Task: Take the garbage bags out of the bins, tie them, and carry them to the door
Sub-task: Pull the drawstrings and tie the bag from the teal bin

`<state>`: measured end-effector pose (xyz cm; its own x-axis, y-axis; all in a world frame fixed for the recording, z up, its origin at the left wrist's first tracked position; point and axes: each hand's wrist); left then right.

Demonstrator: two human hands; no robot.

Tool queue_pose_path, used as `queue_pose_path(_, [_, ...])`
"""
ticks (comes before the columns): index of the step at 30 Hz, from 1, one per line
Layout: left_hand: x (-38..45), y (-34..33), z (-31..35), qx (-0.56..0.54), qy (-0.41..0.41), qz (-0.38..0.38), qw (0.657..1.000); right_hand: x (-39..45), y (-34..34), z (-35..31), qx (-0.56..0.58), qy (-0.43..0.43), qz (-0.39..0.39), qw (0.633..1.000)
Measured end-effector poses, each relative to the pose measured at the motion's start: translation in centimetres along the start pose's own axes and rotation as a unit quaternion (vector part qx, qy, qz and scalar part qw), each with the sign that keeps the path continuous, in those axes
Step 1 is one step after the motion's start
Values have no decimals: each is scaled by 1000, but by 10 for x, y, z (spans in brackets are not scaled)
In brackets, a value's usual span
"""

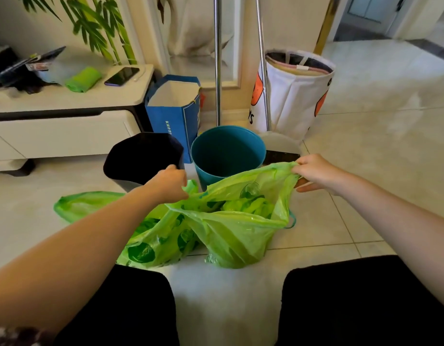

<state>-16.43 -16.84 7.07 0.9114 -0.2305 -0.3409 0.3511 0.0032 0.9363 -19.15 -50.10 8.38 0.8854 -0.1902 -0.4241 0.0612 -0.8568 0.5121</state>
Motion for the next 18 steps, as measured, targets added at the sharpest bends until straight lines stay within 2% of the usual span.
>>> queue_pose_path(2, [3, -4, 14, -31, -44, 25, 998, 0, -2, -1, 11, -3, -8, 1000])
queue_pose_path(4, [6, -12, 29, -55, -56, 19, 997, 0, -3, -1, 19, -6, -19, 1000])
queue_pose_path(9, [16, -26, 44, 21, -26, -8, 999, 3, -3, 5, 54, -7, -31, 998])
queue_pose_path(13, [22, -22, 39, -16, 17, -39, 999, 5, -3, 15, 87, -26, -45, 995])
queue_pose_path(14, [23, -19, 36, -28, 19, -43, 998, 5, -3, 19, 63, -40, -60, 995])
queue_pose_path(16, [23, -15, 34, -53, 18, -53, 997, 1, -1, 23, -18, -92, -140, 986])
queue_pose_path(18, [23, -15, 33, -88, 19, -67, 994, -6, -1, 25, -78, -159, -250, 952])
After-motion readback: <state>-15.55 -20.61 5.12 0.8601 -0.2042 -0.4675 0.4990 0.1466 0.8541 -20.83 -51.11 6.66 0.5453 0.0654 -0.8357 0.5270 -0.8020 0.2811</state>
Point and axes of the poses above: each hand's wrist, its own x-axis towards the middle knuckle, its own y-axis out of the back of the hand, z = x × y
